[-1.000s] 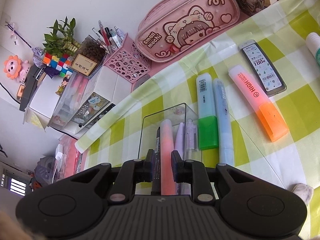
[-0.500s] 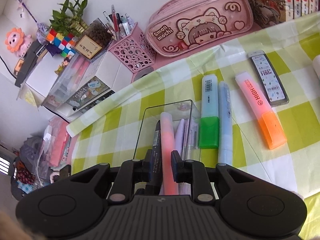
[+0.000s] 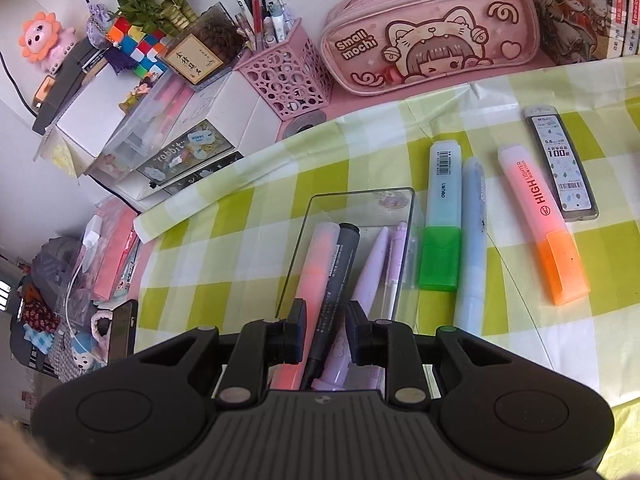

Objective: Organize stationery

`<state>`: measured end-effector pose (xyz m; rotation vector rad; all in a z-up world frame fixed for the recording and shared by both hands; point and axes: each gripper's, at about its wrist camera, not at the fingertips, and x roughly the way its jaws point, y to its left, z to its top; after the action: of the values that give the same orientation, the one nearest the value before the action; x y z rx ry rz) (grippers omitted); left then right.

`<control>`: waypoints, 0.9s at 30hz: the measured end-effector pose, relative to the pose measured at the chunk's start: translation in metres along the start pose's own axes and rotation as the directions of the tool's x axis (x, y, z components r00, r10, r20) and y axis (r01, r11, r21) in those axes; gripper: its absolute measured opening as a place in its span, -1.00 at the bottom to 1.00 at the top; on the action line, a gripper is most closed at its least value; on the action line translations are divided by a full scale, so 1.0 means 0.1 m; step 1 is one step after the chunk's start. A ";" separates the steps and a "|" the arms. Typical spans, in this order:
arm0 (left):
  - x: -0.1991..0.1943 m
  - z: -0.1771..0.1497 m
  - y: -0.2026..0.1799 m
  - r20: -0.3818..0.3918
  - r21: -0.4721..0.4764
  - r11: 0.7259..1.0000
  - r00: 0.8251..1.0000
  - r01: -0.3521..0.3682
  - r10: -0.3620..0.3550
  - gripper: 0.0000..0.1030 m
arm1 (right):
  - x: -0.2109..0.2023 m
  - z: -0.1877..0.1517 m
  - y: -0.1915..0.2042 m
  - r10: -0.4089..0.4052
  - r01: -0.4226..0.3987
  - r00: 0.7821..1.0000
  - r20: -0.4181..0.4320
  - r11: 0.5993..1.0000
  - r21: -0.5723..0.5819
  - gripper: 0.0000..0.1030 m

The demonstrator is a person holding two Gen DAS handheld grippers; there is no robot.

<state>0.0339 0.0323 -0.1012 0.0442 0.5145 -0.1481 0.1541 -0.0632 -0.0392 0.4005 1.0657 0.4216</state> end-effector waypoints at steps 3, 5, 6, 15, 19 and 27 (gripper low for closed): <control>0.00 0.00 0.00 0.000 0.000 1.000 1.000 0.000 0.000 0.44 | -0.03 0.01 -0.01 0.008 -0.008 1.000 0.013 1.000 0.002 -0.49; 0.00 0.00 0.00 0.000 0.000 1.000 1.000 0.000 0.000 0.44 | -0.06 0.01 0.00 0.008 -0.008 1.000 0.023 1.000 -0.003 -0.49; 0.00 0.00 0.00 0.000 0.000 1.000 1.000 0.000 0.000 0.44 | -0.07 0.01 0.00 0.006 -0.006 1.000 0.029 1.000 -0.006 -0.49; 0.00 0.00 0.00 0.000 0.000 1.000 1.000 0.000 0.000 0.44 | -0.26 -0.04 -0.03 -0.001 0.003 0.996 0.090 1.000 -0.022 -0.46; 0.00 0.00 0.00 0.000 0.000 1.000 1.000 0.000 0.000 0.44 | -0.36 -0.06 -0.07 -0.010 0.013 0.992 0.126 1.000 -0.025 -0.38; 0.00 0.00 0.00 0.000 0.000 1.000 1.000 0.000 0.000 0.44 | -0.53 -0.09 -0.24 -0.048 0.050 0.980 0.193 0.999 -0.007 -0.26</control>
<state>0.0339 0.0323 -0.1013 0.0443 0.5144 -0.1483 0.1274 -0.1098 -0.0152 0.3958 0.8828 0.3377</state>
